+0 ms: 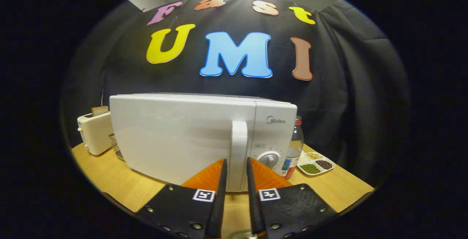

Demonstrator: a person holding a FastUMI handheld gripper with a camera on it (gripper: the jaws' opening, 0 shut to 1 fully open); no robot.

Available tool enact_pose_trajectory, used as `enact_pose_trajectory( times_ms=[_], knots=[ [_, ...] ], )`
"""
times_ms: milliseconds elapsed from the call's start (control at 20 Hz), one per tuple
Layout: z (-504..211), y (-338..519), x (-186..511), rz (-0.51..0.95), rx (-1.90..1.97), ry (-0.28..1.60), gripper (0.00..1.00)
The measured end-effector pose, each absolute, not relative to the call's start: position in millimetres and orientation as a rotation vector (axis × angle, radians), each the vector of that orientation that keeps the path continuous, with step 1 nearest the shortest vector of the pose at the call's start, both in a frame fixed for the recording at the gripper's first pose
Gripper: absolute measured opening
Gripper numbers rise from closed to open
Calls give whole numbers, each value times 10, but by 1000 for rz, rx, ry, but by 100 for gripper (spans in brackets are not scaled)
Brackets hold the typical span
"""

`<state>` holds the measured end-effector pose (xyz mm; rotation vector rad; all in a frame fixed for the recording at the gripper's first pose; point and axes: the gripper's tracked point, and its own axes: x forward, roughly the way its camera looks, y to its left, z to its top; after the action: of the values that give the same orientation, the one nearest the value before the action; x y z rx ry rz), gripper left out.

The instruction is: Open the microwave, put the food inside, and close the microwave door.

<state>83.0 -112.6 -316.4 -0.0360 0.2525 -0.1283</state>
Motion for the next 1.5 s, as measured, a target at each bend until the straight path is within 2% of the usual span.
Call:
enact_pose_trajectory(
  times_ms=[100, 200, 300, 350, 400, 500, 900, 1500],
  knots=[
    [-3185, -1111, 969, -103, -27, 250, 44],
    [-3270, -987, 1089, -33, 7, 284, 52],
    [-3387, -1108, 1173, -49, -1, 320, 53],
    [-3284, -1085, 975, -56, 30, 306, 35],
    [-3349, -1073, 1138, -71, 25, 306, 17],
    [-3343, -1034, 1124, -75, -3, 277, 12],
    [-3344, -1005, 952, -90, -99, 240, 12],
    [-3178, -304, -302, 100, -38, 242, 12]
  ],
)
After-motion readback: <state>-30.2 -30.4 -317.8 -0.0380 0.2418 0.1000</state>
